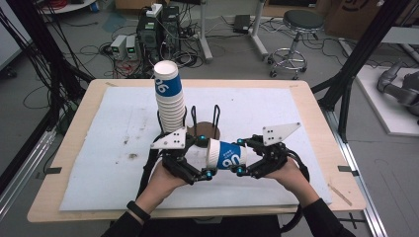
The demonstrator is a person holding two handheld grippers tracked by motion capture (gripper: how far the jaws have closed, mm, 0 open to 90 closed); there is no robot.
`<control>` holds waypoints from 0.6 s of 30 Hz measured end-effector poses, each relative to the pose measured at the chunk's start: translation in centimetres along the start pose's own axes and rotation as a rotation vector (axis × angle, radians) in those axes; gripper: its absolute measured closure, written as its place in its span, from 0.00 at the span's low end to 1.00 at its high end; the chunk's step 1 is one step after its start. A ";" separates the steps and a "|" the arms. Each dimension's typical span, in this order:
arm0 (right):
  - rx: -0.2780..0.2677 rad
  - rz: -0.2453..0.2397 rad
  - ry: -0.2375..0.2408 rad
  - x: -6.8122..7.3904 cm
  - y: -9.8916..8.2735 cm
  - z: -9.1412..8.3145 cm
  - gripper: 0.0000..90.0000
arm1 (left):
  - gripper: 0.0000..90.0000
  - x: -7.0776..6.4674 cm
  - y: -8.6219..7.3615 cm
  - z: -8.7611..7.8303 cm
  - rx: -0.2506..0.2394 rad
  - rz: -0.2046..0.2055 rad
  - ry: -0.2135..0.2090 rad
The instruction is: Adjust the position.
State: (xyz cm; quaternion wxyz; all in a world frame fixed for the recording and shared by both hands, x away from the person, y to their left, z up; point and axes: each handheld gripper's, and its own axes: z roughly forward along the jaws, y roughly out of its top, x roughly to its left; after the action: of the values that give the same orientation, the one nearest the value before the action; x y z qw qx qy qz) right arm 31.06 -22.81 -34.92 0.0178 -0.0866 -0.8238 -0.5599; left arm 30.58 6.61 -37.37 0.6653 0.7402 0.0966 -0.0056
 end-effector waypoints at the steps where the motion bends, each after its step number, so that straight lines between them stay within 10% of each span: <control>1: -0.024 0.006 0.009 0.0 0.0 -0.1 0.33 | 0.08 0.0 -0.1 0.0 -0.005 -0.009 -0.002; 11: -0.037 0.004 0.029 0.1 0.0 0.0 0.33 | 0.19 0.4 0.1 0.1 -0.064 -0.051 -0.064; 18: 0.003 -0.022 0.013 0.2 -0.1 0.1 0.32 | 0.22 0.2 1.0 0.0 0.025 0.009 -0.050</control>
State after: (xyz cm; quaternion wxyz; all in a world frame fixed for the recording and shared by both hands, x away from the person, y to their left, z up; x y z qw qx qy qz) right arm 30.84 -22.67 -35.00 0.0169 -0.0739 -0.8255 -0.5593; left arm 30.98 6.51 -36.44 0.6584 0.7484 0.0764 -0.0223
